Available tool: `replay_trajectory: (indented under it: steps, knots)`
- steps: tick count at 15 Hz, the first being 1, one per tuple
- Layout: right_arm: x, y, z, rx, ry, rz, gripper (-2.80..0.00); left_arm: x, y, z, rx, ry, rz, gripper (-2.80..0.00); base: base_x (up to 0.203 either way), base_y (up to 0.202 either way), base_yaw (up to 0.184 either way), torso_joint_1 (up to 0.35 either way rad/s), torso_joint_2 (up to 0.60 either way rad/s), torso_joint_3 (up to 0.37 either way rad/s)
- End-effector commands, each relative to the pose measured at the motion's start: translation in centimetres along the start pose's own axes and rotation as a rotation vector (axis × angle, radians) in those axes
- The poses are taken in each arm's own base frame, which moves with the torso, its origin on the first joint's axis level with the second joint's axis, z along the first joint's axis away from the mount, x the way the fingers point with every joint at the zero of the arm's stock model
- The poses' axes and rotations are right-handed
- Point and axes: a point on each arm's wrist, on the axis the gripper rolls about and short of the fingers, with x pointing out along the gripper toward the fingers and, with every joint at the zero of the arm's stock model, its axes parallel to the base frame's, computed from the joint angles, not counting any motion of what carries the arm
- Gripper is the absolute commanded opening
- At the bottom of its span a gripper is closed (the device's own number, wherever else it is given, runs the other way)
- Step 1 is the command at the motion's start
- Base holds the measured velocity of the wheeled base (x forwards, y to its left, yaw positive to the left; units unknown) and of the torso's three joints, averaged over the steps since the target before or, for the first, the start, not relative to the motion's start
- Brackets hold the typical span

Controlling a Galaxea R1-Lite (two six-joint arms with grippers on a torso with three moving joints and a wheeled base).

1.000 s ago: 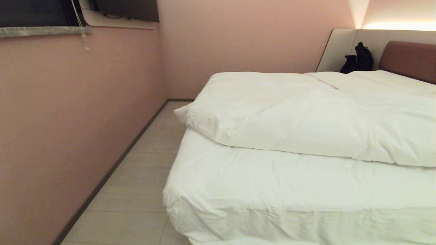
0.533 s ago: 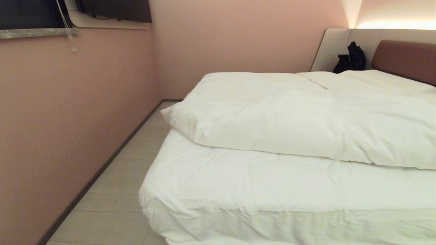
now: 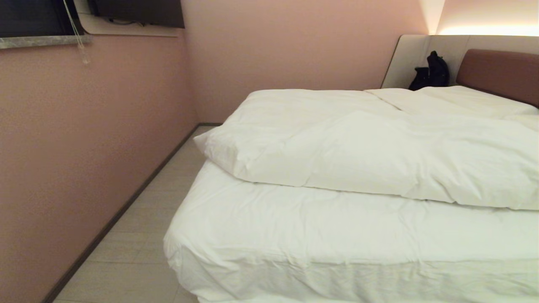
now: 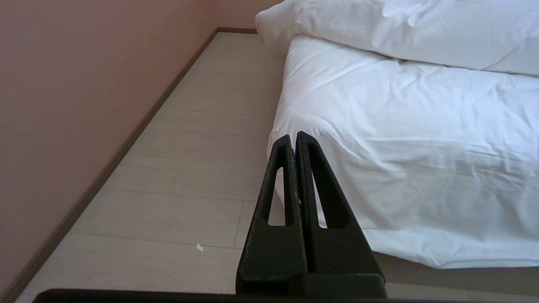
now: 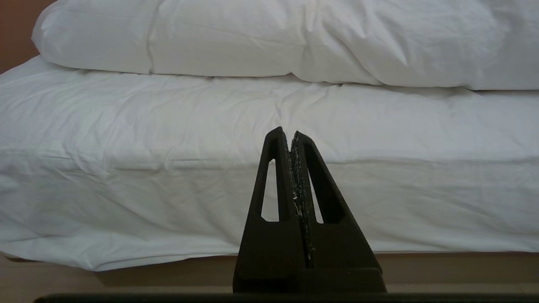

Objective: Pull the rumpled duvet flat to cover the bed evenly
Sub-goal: Hold the folded corner of the quilt

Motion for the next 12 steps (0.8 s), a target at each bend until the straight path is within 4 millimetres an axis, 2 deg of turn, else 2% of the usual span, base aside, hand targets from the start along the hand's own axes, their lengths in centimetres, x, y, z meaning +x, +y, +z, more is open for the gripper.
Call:
replay_trajectory:
  steps: [1,12]
  knots:
    - [0.01,0.00,0.02,0.000,0.000,0.000,-2.80,0.00,0.00,-0.01,0.000,0.000,0.000,-2.80,0.000,0.000,0.000,0.000,0.00,0.000]
    - [0.01,0.00,0.02,0.000,0.000,0.000,-2.80,0.00,0.00,-0.01,0.001,0.000,0.002,-2.80,0.000,0.000,0.000,0.000,0.00,0.000]
